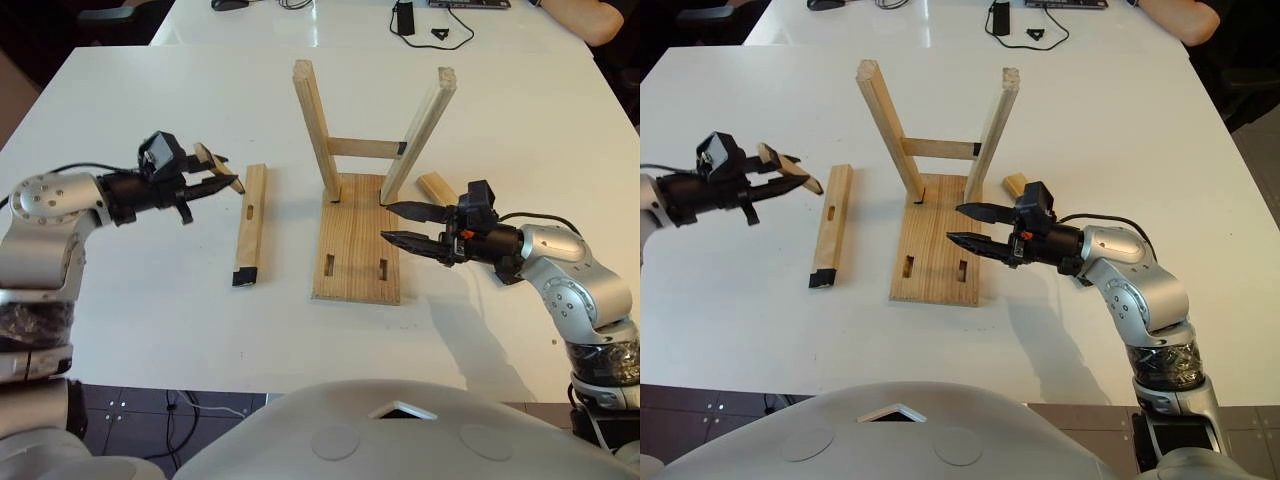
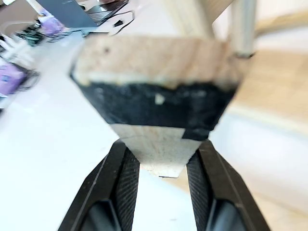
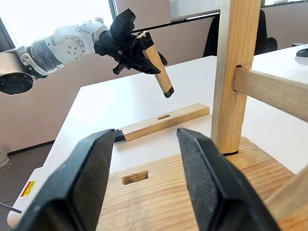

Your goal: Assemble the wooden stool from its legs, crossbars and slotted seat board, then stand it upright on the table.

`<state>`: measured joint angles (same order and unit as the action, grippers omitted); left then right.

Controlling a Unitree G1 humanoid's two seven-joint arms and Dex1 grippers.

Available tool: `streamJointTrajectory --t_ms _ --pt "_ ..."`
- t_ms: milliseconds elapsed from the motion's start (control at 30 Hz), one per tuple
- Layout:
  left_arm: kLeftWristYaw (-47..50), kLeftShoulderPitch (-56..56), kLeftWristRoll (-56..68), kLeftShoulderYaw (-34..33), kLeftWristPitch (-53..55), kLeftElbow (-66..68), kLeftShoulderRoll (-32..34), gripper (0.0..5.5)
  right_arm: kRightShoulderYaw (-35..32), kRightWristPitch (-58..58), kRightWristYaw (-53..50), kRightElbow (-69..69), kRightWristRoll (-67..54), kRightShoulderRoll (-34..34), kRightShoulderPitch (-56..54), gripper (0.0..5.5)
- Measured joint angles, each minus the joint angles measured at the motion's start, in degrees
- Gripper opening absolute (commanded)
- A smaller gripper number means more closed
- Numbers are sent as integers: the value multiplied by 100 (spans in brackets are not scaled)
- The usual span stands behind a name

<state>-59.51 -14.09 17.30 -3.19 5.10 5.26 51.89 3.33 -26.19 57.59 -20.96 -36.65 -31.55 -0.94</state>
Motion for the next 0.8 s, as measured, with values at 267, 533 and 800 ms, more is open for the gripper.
streamJointTrajectory --t_ms 267,533,800 --pt "-1000 -321 -369 458 -1260 998 -109 130 87 113 -90 142 171 61 -3 237" --pt "-1152 -74 -96 379 -1218 1022 -326 130 101 143 -54 339 292 28 -10 237" --pt "-1172 -68 -254 402 -1799 1521 -413 130 124 146 8 486 343 2 -91 237"
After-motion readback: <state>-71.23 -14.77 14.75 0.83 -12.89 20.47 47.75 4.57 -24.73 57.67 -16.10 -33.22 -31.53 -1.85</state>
